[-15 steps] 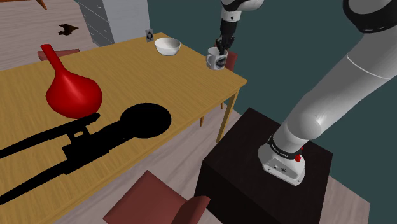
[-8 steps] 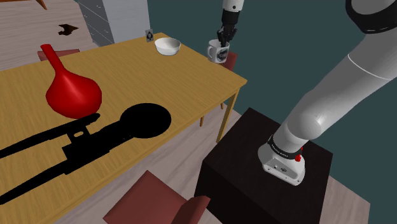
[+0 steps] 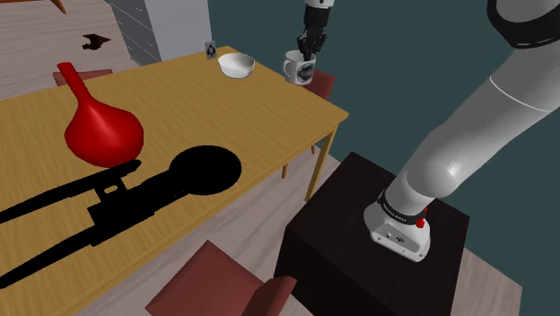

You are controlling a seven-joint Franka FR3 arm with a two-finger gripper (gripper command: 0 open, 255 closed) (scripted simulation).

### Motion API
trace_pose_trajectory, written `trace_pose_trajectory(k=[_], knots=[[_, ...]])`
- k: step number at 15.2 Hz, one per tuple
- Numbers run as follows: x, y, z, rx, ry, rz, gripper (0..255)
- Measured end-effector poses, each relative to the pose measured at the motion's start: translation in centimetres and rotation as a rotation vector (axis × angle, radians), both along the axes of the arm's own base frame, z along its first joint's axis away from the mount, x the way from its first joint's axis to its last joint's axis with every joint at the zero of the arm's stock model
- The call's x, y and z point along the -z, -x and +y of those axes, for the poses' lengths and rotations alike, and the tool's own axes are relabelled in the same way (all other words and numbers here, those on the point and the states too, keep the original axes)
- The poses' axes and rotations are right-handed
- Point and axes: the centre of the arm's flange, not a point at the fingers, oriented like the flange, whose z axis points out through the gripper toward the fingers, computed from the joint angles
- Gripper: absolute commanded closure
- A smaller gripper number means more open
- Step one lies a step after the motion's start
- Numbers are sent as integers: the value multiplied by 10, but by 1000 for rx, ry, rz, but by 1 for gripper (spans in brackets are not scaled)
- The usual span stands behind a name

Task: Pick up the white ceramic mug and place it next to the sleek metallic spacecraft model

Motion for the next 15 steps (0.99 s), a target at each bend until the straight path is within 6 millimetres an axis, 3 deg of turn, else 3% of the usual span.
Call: trace_pose_trajectory(k=[15], knots=[[-2,-83,181,-1,0,0,255]])
